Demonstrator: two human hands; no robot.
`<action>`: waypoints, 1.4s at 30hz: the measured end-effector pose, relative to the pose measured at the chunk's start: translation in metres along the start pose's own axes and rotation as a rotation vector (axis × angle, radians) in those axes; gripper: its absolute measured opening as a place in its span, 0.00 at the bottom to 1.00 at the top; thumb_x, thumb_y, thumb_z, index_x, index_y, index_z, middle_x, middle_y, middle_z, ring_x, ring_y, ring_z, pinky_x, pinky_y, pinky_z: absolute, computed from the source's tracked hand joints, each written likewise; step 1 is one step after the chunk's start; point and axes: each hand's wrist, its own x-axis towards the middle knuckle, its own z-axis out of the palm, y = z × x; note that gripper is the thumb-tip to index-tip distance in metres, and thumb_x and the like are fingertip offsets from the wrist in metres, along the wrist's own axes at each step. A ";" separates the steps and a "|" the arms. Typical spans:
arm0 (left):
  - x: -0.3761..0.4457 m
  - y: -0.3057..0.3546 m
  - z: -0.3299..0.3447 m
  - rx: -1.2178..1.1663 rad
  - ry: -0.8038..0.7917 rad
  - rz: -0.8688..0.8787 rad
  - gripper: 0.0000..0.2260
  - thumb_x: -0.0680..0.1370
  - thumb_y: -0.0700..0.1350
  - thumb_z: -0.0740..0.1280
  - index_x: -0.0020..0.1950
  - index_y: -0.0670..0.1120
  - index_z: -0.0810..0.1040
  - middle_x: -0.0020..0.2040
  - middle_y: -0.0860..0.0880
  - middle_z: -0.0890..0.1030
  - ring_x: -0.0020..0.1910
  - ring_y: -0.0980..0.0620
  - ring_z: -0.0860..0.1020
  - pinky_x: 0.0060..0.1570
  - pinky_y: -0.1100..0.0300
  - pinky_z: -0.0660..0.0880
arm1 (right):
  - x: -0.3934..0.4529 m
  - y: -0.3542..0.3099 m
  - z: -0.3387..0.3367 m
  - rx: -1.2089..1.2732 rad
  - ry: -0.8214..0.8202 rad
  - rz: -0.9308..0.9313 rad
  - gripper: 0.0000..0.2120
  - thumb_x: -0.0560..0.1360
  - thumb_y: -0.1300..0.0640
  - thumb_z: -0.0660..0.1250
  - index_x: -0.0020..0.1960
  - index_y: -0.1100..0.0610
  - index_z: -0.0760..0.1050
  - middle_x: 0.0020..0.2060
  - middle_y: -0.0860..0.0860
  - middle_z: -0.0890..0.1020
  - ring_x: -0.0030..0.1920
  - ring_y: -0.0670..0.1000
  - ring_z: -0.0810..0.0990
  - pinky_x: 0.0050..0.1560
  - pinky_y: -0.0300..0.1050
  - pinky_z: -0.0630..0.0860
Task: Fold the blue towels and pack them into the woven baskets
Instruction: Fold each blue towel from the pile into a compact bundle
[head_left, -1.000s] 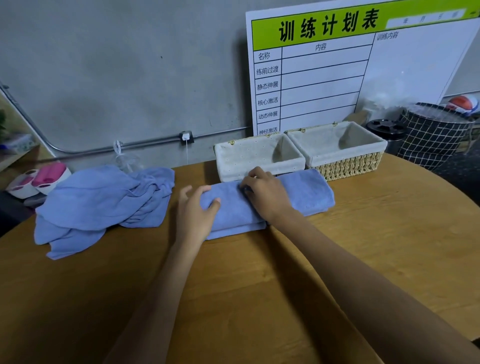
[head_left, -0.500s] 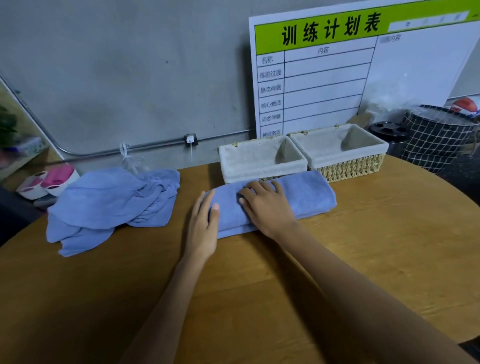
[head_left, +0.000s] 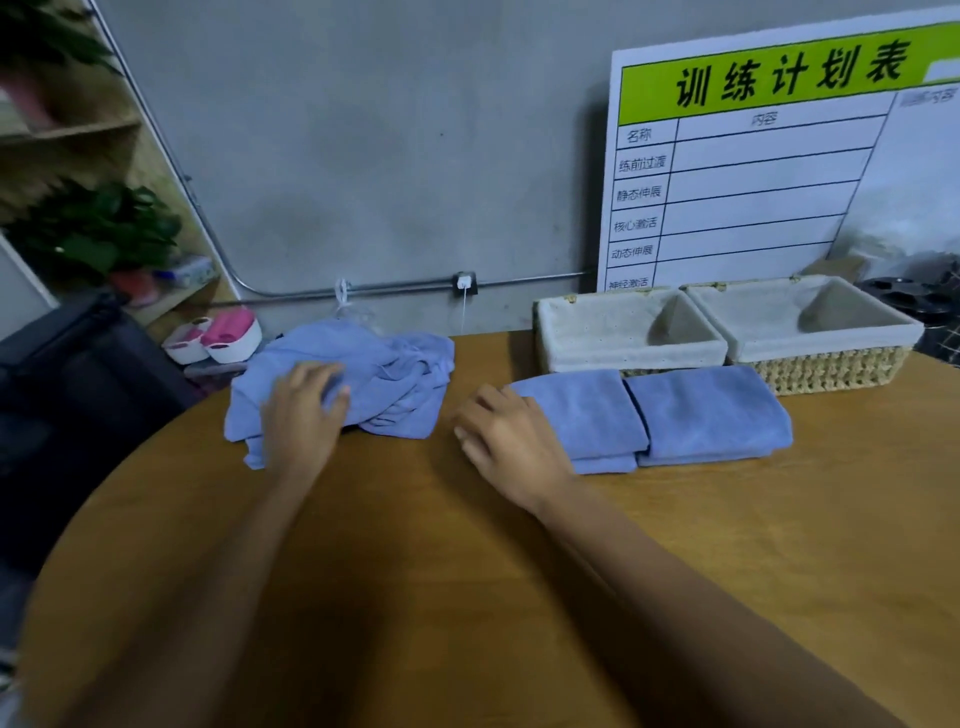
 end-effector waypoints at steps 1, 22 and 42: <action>0.016 -0.012 -0.003 0.084 -0.001 0.031 0.13 0.79 0.44 0.69 0.63 0.43 0.80 0.62 0.43 0.79 0.58 0.37 0.76 0.54 0.41 0.74 | 0.011 0.001 0.005 0.008 -0.010 0.009 0.07 0.77 0.57 0.66 0.53 0.55 0.79 0.48 0.54 0.79 0.45 0.59 0.76 0.42 0.49 0.67; 0.015 0.026 -0.077 -0.360 -0.105 0.487 0.05 0.79 0.44 0.70 0.49 0.43 0.84 0.45 0.52 0.80 0.46 0.63 0.77 0.49 0.70 0.70 | 0.076 -0.038 0.016 0.367 -0.091 -0.099 0.20 0.77 0.46 0.68 0.66 0.53 0.74 0.61 0.49 0.78 0.58 0.51 0.76 0.54 0.50 0.73; -0.074 0.092 -0.150 -0.367 -0.757 0.228 0.09 0.72 0.57 0.75 0.41 0.52 0.86 0.41 0.56 0.85 0.44 0.57 0.82 0.48 0.57 0.78 | -0.063 -0.011 -0.112 0.579 -0.706 0.010 0.24 0.76 0.42 0.69 0.32 0.57 0.67 0.28 0.47 0.65 0.30 0.46 0.64 0.35 0.48 0.60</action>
